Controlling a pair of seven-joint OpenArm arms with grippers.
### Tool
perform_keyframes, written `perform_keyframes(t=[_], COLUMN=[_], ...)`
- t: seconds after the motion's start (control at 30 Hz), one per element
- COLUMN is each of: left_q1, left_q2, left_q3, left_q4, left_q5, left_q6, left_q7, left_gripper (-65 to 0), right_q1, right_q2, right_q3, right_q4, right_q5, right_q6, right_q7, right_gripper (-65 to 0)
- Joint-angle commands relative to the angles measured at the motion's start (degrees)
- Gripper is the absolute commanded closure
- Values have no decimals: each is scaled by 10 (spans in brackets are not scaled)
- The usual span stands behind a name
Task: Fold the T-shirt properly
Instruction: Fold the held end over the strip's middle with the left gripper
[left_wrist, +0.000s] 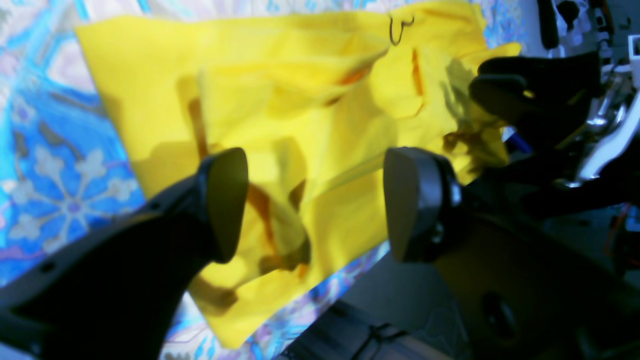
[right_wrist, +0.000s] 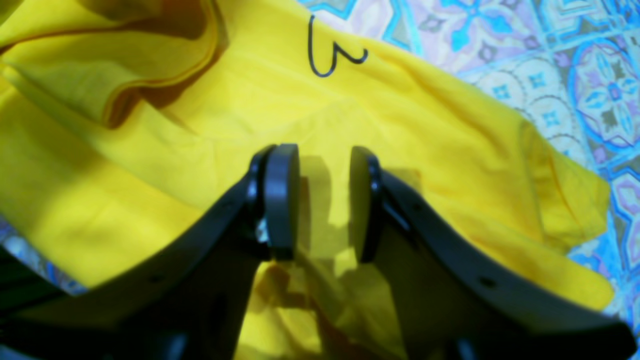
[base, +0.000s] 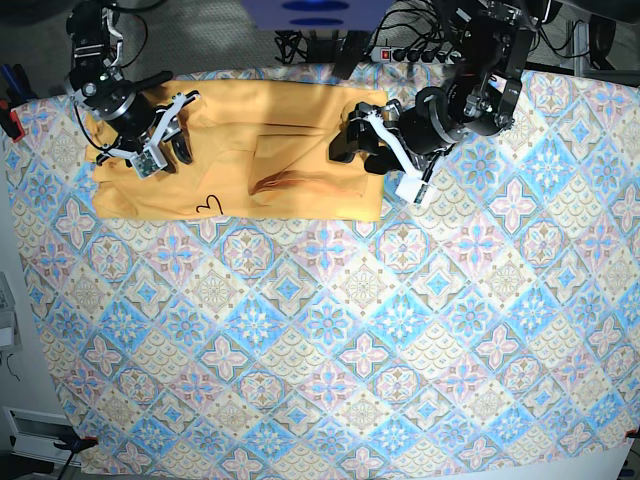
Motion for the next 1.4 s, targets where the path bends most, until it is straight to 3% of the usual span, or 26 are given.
perform_keyframes(t=[0.0,0.4,0.5,0.63,0.7,1.13,1.37], left_q1=[-5,-49,-76,-103,-107,-136,-156], left_q2=[0,28,31,31,31,27,26], left_q3=[-1,15,36,68,80,162,181], left_q4=[1,-81,-107,-118,-115,-57,-55], left_q5=[-8,-8,-8,-8,-9,-9,-8], left_q6=[-4,-4,-4,-4,-4,-7,-82], left_q7=[-10,-10,-10,-10,-10,-6,-3], left_gripper=[-414,-406,-325,-128,-78,-69,-76], right_q1=[1,-3,-3,-3,-3,1,1], right_q2=[4,4,4,4,4,4,4], right_q3=[2,5,4,4,6,5,3], right_q4=[11,13,14,14,14,14,14], right_q5=[5,6,6,6,6,6,6], right_q6=[0,0,0,0,0,0,0], right_q7=[12,13,13,13,13,13,11], right_gripper=[-168,-168,-168,-168,-168,-168,-168])
